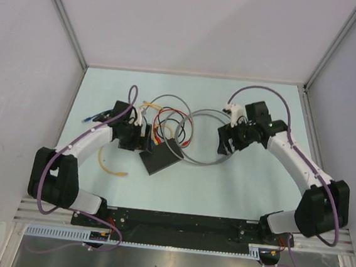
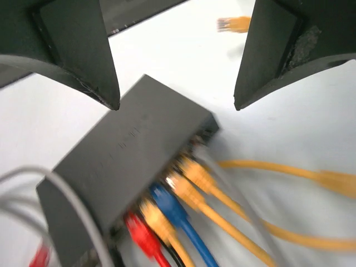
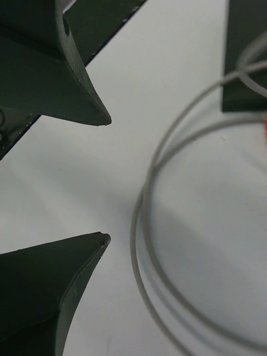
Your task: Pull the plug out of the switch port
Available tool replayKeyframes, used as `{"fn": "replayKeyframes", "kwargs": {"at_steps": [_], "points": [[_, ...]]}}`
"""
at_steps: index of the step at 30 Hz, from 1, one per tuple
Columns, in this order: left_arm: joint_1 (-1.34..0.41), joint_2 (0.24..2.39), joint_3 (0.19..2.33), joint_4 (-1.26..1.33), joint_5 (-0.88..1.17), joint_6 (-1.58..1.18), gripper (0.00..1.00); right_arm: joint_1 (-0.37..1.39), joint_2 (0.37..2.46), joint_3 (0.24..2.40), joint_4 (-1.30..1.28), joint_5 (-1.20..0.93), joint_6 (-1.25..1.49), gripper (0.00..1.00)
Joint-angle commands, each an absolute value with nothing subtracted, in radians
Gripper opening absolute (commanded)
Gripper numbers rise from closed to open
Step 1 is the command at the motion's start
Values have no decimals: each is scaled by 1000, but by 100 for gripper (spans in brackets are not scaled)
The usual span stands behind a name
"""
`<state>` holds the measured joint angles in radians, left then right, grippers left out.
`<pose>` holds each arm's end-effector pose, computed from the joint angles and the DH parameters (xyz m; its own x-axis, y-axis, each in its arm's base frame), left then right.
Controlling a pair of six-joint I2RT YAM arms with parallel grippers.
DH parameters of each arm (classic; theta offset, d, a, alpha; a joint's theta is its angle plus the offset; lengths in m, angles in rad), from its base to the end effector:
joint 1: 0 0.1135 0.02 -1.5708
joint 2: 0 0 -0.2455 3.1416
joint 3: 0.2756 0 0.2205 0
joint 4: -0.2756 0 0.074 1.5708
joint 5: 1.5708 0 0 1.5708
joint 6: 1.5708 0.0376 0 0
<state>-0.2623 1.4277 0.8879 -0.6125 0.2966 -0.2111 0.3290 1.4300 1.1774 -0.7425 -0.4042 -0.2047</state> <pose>0.2314 -0.0735 0.1984 -0.9389 0.0446 -0.3414 0.1698 0.9226 -0.3463 0.2461 0.0996 0.2706 -0.6757 -0.4282 -0.6001 -0.6506 0.7291 0.2123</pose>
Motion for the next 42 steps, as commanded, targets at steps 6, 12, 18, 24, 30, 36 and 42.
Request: {"fn": "replayKeyframes", "kwargs": {"at_steps": [6,12,18,24,30,36,42], "points": [[-150,1442,902,-465,215,-163,85,632,1261,904,-523,-410,-402,84],[-108,1529,963,-419,284,-147,67,695,1350,902,-371,-322,-367,86],[-46,1637,1048,-373,316,-178,70,791,1407,902,-273,-247,-397,86],[-25,1785,1111,-333,416,-255,75,805,1517,948,-215,-222,-341,86],[-20,1884,1127,-284,509,-330,64,805,1595,988,-163,-190,-293,84],[-34,1843,1023,-216,572,-425,38,799,1690,1037,-120,-103,-316,79],[-92,1732,870,-198,470,-507,26,733,1767,1051,-68,-84,-336,73]]}}
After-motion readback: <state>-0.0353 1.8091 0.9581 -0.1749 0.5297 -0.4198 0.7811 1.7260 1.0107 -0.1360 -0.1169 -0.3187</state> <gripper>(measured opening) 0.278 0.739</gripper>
